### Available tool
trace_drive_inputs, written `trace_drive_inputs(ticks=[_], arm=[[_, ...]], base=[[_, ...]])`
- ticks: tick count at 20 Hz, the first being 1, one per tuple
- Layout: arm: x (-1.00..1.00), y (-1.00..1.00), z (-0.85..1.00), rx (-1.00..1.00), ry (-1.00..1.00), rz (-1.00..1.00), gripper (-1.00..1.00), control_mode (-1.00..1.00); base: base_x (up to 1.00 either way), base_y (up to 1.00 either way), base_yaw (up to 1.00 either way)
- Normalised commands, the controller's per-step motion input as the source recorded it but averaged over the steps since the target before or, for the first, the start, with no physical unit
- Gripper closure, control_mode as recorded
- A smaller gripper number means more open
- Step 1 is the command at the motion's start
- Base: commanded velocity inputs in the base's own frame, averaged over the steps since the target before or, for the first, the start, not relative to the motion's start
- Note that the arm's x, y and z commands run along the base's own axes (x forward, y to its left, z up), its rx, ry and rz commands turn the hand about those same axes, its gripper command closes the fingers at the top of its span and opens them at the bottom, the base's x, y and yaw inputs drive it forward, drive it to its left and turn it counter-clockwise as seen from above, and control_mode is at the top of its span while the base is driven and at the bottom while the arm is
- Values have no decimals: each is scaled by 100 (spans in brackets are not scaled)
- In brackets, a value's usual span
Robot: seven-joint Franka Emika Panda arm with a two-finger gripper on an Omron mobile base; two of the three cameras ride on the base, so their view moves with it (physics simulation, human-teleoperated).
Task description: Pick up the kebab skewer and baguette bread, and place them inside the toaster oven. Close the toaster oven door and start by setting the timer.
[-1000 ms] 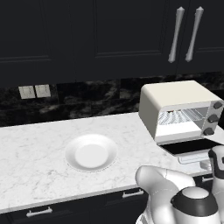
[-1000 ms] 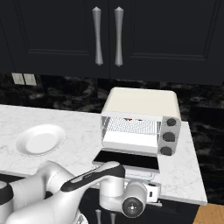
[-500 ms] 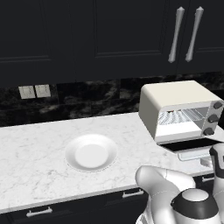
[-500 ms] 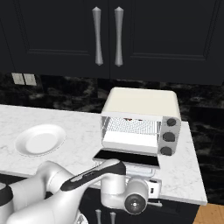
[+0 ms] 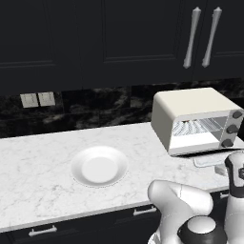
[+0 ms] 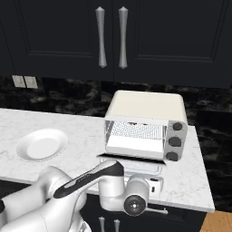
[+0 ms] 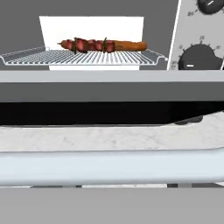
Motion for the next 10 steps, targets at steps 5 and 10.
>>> trace_drive_inputs(ticks=[5, 10], arm=[[21, 23, 41, 0, -5, 0, -100, -100], [37, 13, 33, 0, -3, 0, -100, -100]], base=[[0, 0, 0], [0, 0, 0]])
